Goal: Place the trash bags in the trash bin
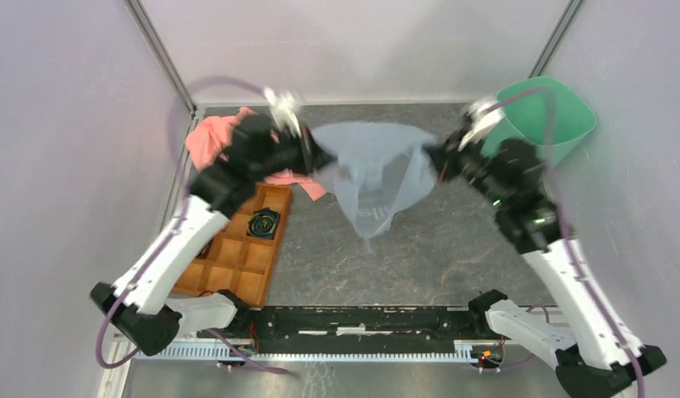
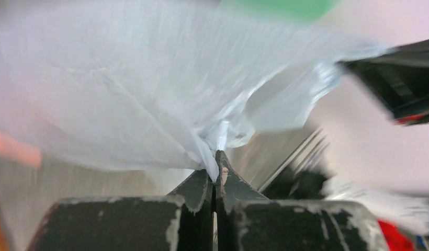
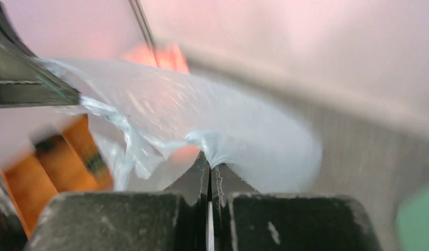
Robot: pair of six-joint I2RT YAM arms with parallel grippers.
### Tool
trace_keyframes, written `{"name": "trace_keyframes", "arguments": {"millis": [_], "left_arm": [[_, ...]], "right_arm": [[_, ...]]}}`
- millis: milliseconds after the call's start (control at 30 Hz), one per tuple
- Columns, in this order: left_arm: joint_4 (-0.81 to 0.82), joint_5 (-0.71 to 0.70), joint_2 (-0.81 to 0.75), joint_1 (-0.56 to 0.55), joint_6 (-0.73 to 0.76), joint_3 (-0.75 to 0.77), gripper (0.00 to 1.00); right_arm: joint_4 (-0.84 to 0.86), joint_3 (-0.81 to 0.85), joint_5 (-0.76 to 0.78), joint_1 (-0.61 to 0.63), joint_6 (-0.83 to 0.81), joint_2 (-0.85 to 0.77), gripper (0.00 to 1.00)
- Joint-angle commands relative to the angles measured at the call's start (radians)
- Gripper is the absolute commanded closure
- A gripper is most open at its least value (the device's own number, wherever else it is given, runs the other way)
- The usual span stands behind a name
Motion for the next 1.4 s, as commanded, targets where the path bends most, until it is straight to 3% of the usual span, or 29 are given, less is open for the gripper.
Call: {"name": "trace_keyframes", "arguments": {"millis": [0, 67, 133, 233, 333, 367, 433, 533, 633, 800, 900, 967, 1067, 1233, 1367], "left_arm": [[0.068, 0.094, -0.017, 0.003, 0.106, 0.596, 0.98], [0.15, 0.153, -0.027, 0.002, 0.1, 0.721, 0.98], [0.272, 0.173, -0.096, 0.003, 0.112, 0.666, 0.98], [0.392, 0.021, -0.243, 0.003, 0.121, 0.34, 0.98], [0.224, -0.253, -0.258, 0.003, 0.051, -0.03, 0.98], [0.138, -0.278, -0.222, 0.003, 0.042, -0.089, 0.98], [0.082, -0.239, -0.167, 0.002, 0.018, -0.318, 0.98], [0.273, -0.122, -0.283, -0.001, -0.099, -0.577, 0.98], [0.324, -0.112, -0.41, -0.001, -0.116, -0.529, 0.98], [0.158, -0.072, -0.256, -0.002, 0.044, 0.006, 0.98], [0.151, -0.031, -0.226, -0.002, 0.07, 0.218, 0.98], [0.185, -0.045, -0.256, -0.001, 0.058, 0.217, 0.98], [0.273, -0.089, -0.345, -0.001, 0.005, 0.018, 0.98], [0.244, -0.047, -0.452, -0.001, -0.085, -0.293, 0.98], [0.1, -0.01, -0.502, -0.001, 0.02, -0.277, 0.98]], "right_arm": [[0.1, 0.525, -0.09, 0.004, -0.03, 0.038, 1.0], [0.202, 0.595, -0.167, 0.004, 0.006, 0.019, 1.0], [0.374, 0.46, -0.231, 0.004, 0.049, -0.067, 1.0], [0.559, 0.099, -0.229, 0.003, 0.054, -0.213, 0.99], [0.366, -0.201, -0.028, 0.004, 0.028, -0.224, 0.99], [0.298, -0.291, 0.016, 0.004, 0.038, -0.207, 1.0], [0.335, -0.521, -0.056, 0.004, 0.094, -0.223, 1.0], [0.514, -0.724, -0.161, 0.005, 0.241, -0.366, 1.0], [0.408, -0.566, -0.037, 0.004, 0.191, -0.38, 1.0], [0.166, 0.051, -0.074, 0.006, 0.007, -0.145, 1.0], [0.168, 0.209, -0.13, 0.006, 0.008, -0.127, 1.0], [0.189, 0.163, -0.131, 0.006, 0.017, -0.154, 1.0], [0.169, -0.051, -0.035, 0.005, 0.055, -0.185, 1.0], [0.227, -0.336, -0.231, 0.006, 0.1, -0.27, 1.0], [0.15, -0.311, -0.195, 0.006, 0.011, -0.357, 0.99]]}}
